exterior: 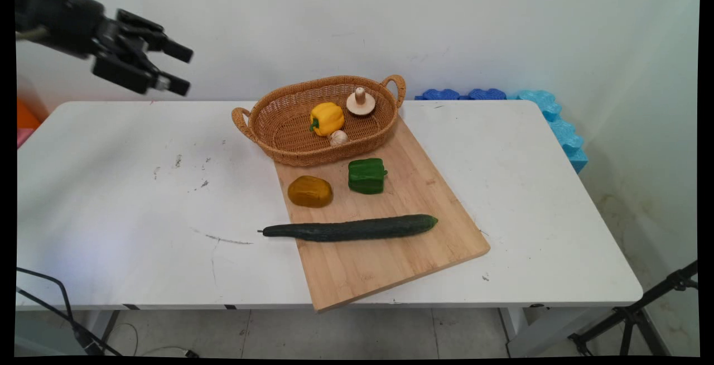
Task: Pick up the potato from the cutting board
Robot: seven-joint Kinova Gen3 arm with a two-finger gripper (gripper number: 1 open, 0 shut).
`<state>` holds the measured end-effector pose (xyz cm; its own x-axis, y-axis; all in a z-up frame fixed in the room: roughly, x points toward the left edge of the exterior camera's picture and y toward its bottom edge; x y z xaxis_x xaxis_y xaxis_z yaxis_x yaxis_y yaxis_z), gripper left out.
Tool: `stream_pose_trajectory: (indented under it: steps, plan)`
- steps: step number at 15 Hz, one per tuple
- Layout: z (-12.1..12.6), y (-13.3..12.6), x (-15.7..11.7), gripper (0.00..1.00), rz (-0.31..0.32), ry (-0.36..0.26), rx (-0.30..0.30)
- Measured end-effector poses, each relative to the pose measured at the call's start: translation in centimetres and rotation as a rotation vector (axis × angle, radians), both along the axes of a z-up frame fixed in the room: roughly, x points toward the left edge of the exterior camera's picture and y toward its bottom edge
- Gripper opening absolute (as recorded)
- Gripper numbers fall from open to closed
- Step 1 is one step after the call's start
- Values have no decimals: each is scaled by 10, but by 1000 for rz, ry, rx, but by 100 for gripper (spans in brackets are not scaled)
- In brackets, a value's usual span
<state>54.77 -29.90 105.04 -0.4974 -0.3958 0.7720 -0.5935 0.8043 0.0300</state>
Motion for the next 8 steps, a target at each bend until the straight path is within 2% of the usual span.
stream_pose_trajectory:
  steps: [8]
  plan:
    - [-66, -32, -50, 100, -69, -113, 51]
